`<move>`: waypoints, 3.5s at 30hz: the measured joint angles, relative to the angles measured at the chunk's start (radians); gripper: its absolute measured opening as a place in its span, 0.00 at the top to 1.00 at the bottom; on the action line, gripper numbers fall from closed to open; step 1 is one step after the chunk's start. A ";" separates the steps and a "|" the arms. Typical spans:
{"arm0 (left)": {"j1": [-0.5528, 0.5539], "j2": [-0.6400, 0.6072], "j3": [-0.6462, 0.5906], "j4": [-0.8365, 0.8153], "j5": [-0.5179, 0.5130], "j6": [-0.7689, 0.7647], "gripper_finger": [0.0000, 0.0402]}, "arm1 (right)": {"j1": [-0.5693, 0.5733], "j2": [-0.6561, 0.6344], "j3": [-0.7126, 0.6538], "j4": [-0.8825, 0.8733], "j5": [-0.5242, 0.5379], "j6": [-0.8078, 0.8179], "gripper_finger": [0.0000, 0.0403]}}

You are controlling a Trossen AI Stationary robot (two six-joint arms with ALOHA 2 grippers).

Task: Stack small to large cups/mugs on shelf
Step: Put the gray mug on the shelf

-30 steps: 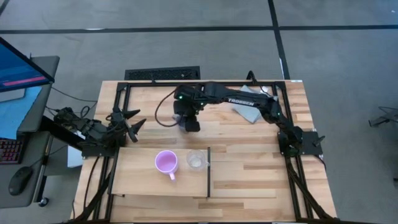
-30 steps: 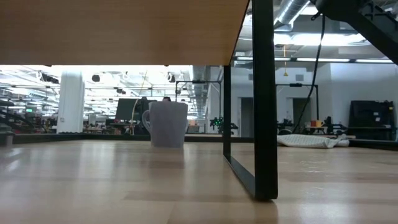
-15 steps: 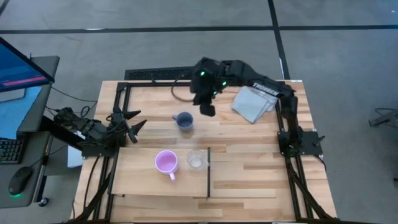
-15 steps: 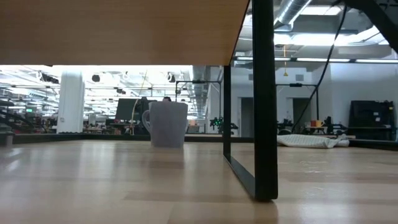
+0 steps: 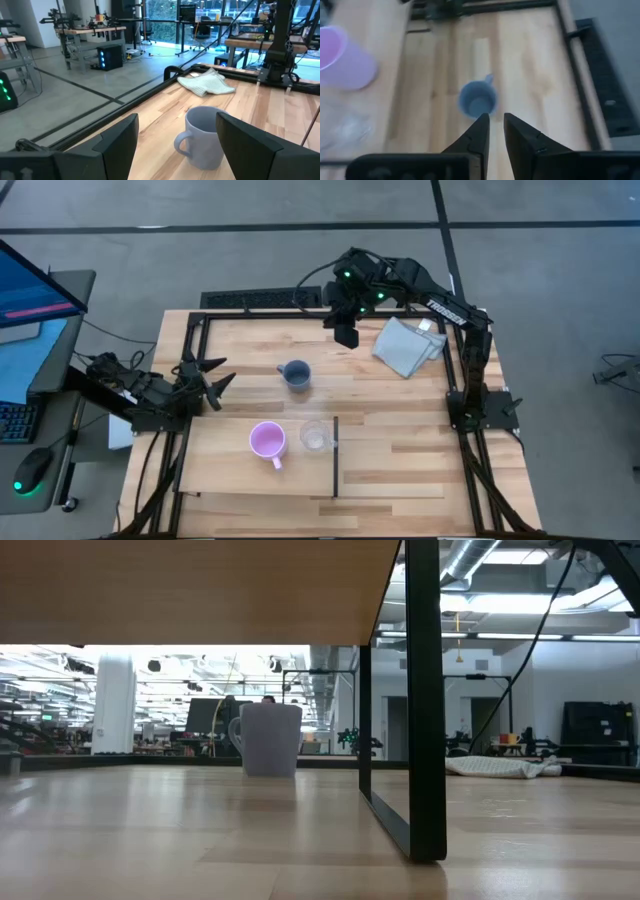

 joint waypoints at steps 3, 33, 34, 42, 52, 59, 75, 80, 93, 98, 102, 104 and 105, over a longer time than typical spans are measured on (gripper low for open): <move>0.000 0.000 0.000 0.000 0.000 0.000 0.36 | -0.001 0.000 -0.001 0.040 0.058 0.019 0.82; 0.000 0.000 0.000 0.003 -0.001 -0.002 0.36 | -0.005 -0.391 -0.934 0.914 -0.036 0.214 0.93; 0.000 0.000 0.000 0.005 -0.001 -0.002 0.36 | -0.005 -0.410 -0.960 0.921 -0.022 0.215 0.93; 0.000 0.000 0.000 0.005 -0.001 -0.002 0.36 | -0.006 -0.571 -1.184 1.061 -0.016 0.281 0.92; 0.000 0.000 0.000 0.005 -0.001 -0.002 0.36 | -0.007 -0.778 -1.447 1.195 0.038 0.364 0.92; 0.000 0.000 0.000 0.006 -0.001 -0.002 0.36 | -0.006 -0.939 -1.637 1.292 0.065 0.430 0.93; 0.000 0.000 0.000 0.006 -0.002 -0.003 0.36 | -0.006 -1.293 -1.956 1.359 0.119 0.537 0.93; 0.000 0.000 0.000 0.006 -0.002 -0.004 0.36 | -0.005 -1.377 -2.014 1.363 0.155 0.559 0.93; 0.000 0.000 0.000 0.006 -0.002 -0.002 0.36 | -0.005 -1.530 -2.135 1.397 0.216 0.601 0.92; 0.000 0.000 0.000 0.006 -0.002 -0.002 0.36 | -0.005 -1.579 -2.167 1.403 0.243 0.611 0.92; 0.000 0.000 0.000 0.005 -0.009 -0.001 0.36 | -0.008 -1.599 -2.172 1.392 0.244 0.610 0.92; 0.000 0.000 0.000 0.005 -0.009 -0.001 0.36 | -0.012 -1.602 -2.172 1.389 0.253 0.610 0.93; 0.000 0.000 0.000 0.006 -0.009 -0.005 0.36 | -0.013 -1.602 -2.172 1.390 0.262 0.610 0.93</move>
